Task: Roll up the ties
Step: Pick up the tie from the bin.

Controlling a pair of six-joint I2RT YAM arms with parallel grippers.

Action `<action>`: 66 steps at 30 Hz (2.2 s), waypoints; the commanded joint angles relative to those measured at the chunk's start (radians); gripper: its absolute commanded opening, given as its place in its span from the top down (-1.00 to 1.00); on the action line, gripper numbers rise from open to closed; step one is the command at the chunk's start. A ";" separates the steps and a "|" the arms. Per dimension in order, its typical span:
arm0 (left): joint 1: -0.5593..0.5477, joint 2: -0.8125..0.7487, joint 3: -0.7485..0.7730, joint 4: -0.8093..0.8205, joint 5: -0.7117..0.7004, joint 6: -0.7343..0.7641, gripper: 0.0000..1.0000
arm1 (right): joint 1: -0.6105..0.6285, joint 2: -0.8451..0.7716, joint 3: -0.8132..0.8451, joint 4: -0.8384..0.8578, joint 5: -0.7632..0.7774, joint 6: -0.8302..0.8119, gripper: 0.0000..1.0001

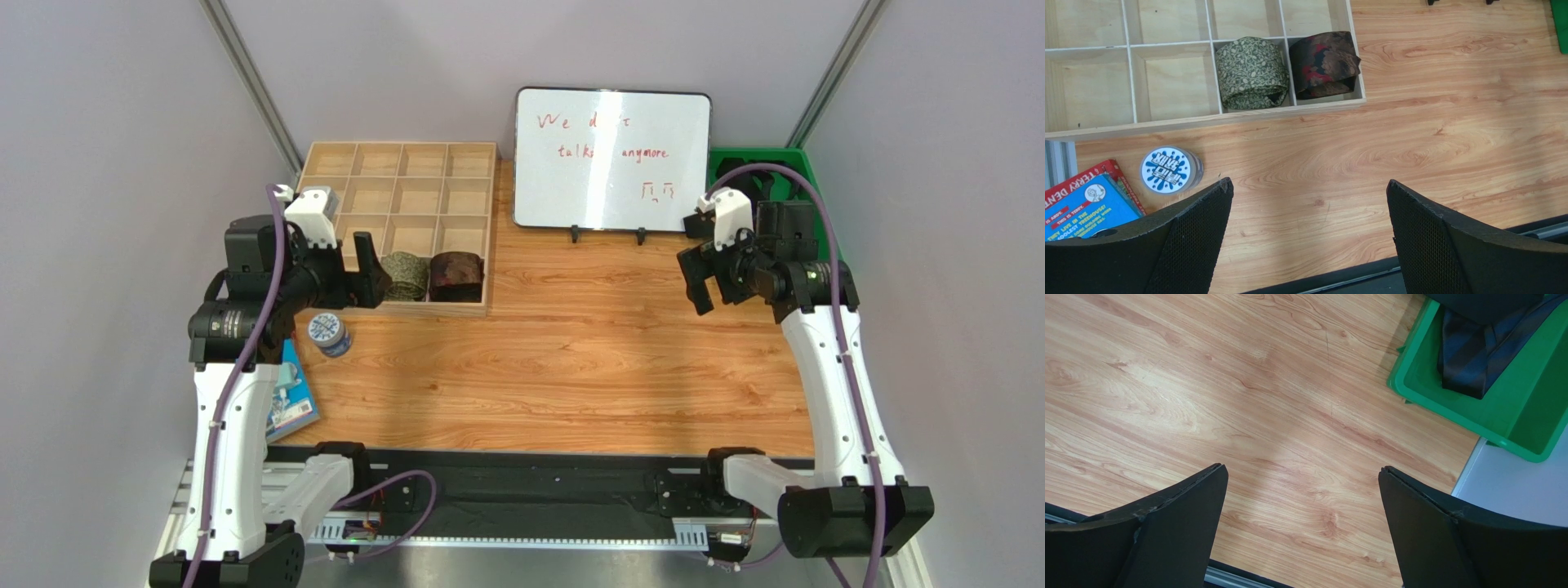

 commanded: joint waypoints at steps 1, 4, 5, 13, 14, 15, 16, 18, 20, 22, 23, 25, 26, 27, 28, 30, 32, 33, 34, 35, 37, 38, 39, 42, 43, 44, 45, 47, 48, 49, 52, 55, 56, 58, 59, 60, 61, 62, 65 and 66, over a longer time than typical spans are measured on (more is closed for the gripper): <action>0.005 -0.004 -0.002 0.034 -0.048 -0.066 -0.99 | 0.001 0.068 0.083 0.006 0.024 -0.117 -1.00; 0.005 0.004 0.005 0.061 -0.091 -0.057 -0.99 | 0.001 0.134 0.125 0.027 0.071 -0.186 -1.00; 0.005 0.009 0.013 0.066 -0.103 -0.057 -0.99 | 0.003 0.151 0.136 0.032 0.079 -0.227 -1.00; 0.005 0.076 0.028 0.095 -0.045 -0.043 -0.99 | 0.001 0.382 0.243 0.165 0.176 -0.454 -1.00; 0.005 0.084 0.027 0.104 -0.042 -0.057 -0.99 | 0.001 0.401 0.251 0.181 0.176 -0.478 -1.00; 0.005 0.100 0.028 0.109 -0.046 -0.068 -0.99 | 0.005 0.424 0.260 0.194 0.176 -0.523 -1.00; 0.005 0.111 0.036 0.112 -0.045 -0.079 -0.99 | 0.009 0.464 0.268 0.222 0.217 -0.554 -1.00; 0.005 0.136 0.048 0.112 -0.008 -0.091 -0.99 | 0.018 0.508 0.272 0.259 0.248 -0.636 -1.00; 0.005 0.145 0.057 0.124 0.019 -0.102 -0.99 | 0.026 0.577 0.286 0.296 0.283 -0.686 -1.00; 0.005 0.150 0.059 0.135 0.038 -0.114 -0.99 | 0.028 0.623 0.303 0.328 0.309 -0.735 -1.00; 0.005 0.150 0.059 0.144 0.052 -0.115 -0.99 | 0.029 0.666 0.317 0.340 0.320 -0.747 -1.00; 0.005 0.150 0.057 0.150 0.059 -0.115 -0.99 | 0.031 0.712 0.332 0.382 0.349 -0.782 -1.00; 0.005 0.150 0.056 0.155 0.069 -0.114 -0.99 | 0.032 0.729 0.335 0.400 0.357 -0.795 -1.00; 0.005 0.148 0.054 0.156 0.070 -0.109 -0.99 | 0.035 0.770 0.340 0.420 0.367 -0.807 -1.00; 0.005 0.148 0.051 0.158 0.073 -0.105 -0.99 | 0.038 0.787 0.341 0.457 0.390 -0.834 -1.00; 0.005 0.150 0.047 0.159 0.089 -0.097 -0.99 | 0.043 0.843 0.352 0.489 0.415 -0.859 -1.00; 0.005 0.153 0.036 0.164 0.099 -0.096 -0.99 | 0.046 0.873 0.363 0.511 0.424 -0.877 -1.00; 0.005 0.154 0.030 0.166 0.101 -0.096 -0.99 | 0.049 0.904 0.378 0.511 0.432 -0.881 -1.00; 0.005 0.157 0.030 0.166 0.102 -0.094 -0.99 | 0.049 0.918 0.386 0.512 0.436 -0.882 -1.00; 0.005 0.163 0.030 0.166 0.101 -0.092 -0.99 | 0.051 0.930 0.392 0.511 0.439 -0.887 -0.99; 0.005 0.167 0.033 0.166 0.104 -0.091 -0.99 | 0.051 0.961 0.403 0.512 0.450 -0.893 -0.98; 0.005 0.168 0.033 0.166 0.106 -0.089 -0.99 | 0.051 0.970 0.401 0.515 0.456 -0.902 -0.93; 0.005 0.170 0.034 0.169 0.109 -0.088 -0.99 | 0.052 0.984 0.395 0.530 0.469 -0.907 -0.91; 0.005 0.167 0.036 0.169 0.115 -0.094 -0.99 | 0.052 1.001 0.392 0.541 0.487 -0.911 -0.77; 0.005 0.165 0.036 0.169 0.121 -0.092 -0.99 | 0.051 1.005 0.387 0.543 0.490 -0.913 -0.71; 0.005 0.164 0.036 0.167 0.121 -0.088 -0.99 | 0.051 1.005 0.386 0.543 0.493 -0.917 -0.55; 0.005 0.160 0.038 0.166 0.121 -0.085 -0.99 | 0.052 1.005 0.381 0.544 0.495 -0.917 -0.44; 0.005 0.154 0.041 0.161 0.113 -0.076 -0.99 | 0.051 0.993 0.372 0.543 0.501 -0.922 -0.10; 0.005 0.151 0.041 0.159 0.109 -0.074 -0.99 | 0.049 0.987 0.367 0.544 0.501 -0.927 0.00; 0.005 0.147 0.039 0.159 0.109 -0.073 -0.99 | 0.047 0.975 0.363 0.544 0.502 -0.930 0.21; 0.005 0.139 0.041 0.159 0.115 -0.074 -0.99 | 0.043 0.950 0.366 0.543 0.502 -0.931 0.99; 0.005 0.130 0.047 0.159 0.125 -0.069 -0.99 | 0.037 0.895 0.393 0.529 0.487 -0.919 1.00; 0.005 0.125 0.053 0.159 0.129 -0.066 -0.99 | 0.034 0.860 0.439 0.494 0.467 -0.908 1.00; 0.005 0.113 0.059 0.159 0.135 -0.060 -0.99 | 0.023 0.828 0.505 0.440 0.440 -0.861 1.00; 0.005 0.110 0.065 0.159 0.138 -0.060 -0.99 | 0.018 0.811 0.594 0.381 0.402 -0.841 1.00; 0.005 0.107 0.068 0.159 0.141 -0.056 -0.99 | 0.011 0.783 0.637 0.348 0.383 -0.819 0.99; 0.005 0.101 0.070 0.159 0.153 -0.050 -0.99 | 0.006 0.766 0.686 0.321 0.365 -0.784 1.00; 0.005 0.099 0.073 0.161 0.158 -0.050 -0.99 | 0.005 0.749 0.724 0.275 0.331 -0.764 1.00; 0.005 0.088 0.073 0.173 0.170 -0.053 -0.99 | 0.001 0.674 0.827 0.251 0.266 -0.697 1.00; 0.005 0.085 0.070 0.185 0.171 -0.053 -0.99 | 0.000 0.629 0.856 0.250 0.248 -0.680 1.00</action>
